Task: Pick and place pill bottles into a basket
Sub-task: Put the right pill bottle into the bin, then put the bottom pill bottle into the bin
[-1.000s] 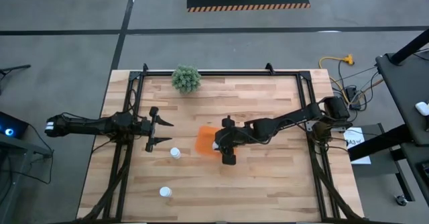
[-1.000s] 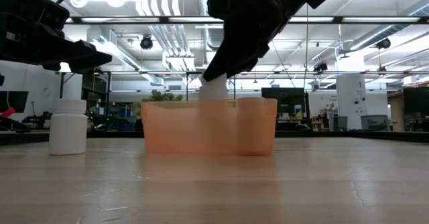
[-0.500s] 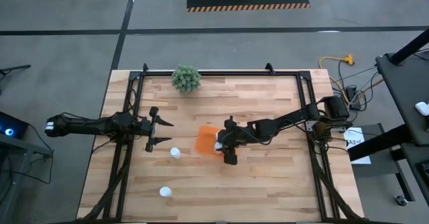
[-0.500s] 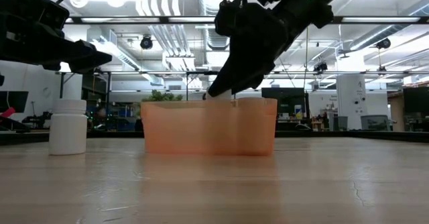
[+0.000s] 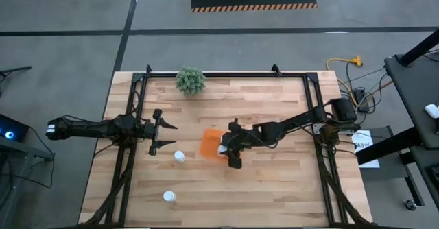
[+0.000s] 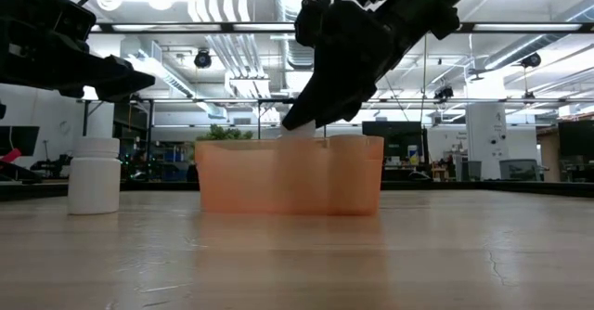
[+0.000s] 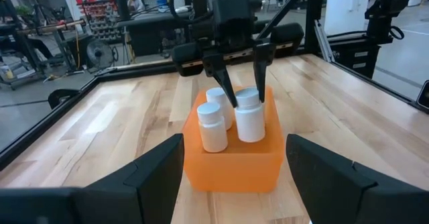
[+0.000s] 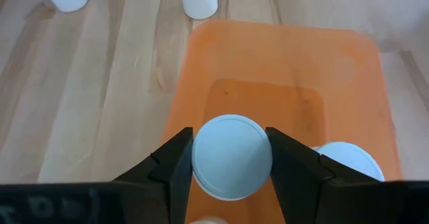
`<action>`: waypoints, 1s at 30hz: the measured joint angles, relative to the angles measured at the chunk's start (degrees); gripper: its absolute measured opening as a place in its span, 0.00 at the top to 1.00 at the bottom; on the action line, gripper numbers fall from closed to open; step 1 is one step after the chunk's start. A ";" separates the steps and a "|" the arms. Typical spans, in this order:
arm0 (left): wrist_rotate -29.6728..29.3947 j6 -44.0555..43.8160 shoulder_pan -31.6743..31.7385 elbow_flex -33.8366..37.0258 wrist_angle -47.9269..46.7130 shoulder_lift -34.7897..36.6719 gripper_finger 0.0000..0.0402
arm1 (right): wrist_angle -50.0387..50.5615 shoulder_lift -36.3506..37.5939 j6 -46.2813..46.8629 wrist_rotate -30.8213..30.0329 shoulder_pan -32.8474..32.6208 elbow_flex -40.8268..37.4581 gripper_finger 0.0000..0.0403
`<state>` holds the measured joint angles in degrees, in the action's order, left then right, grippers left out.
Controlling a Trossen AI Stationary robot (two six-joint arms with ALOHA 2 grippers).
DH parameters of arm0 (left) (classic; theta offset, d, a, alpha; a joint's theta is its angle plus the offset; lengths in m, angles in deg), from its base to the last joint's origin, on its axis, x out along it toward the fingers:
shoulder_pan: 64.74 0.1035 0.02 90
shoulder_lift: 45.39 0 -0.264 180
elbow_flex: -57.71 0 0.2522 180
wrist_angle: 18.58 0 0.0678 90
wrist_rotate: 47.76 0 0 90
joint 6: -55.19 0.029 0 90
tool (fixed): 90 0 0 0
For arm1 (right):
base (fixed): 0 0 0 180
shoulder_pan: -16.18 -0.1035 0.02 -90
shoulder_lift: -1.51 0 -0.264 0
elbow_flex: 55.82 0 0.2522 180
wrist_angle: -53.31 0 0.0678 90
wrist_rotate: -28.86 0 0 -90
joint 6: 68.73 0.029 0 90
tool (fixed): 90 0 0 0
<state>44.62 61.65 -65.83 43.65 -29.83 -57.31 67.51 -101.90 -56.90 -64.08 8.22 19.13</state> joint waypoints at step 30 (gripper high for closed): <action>-0.01 0.00 0.00 0.00 0.00 0.00 0.39 | -1.09 -1.65 -0.23 0.42 0.00 0.04 0.51</action>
<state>44.60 61.65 -65.83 43.65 -29.83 -57.31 66.42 -103.55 -57.13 -63.67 8.22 19.17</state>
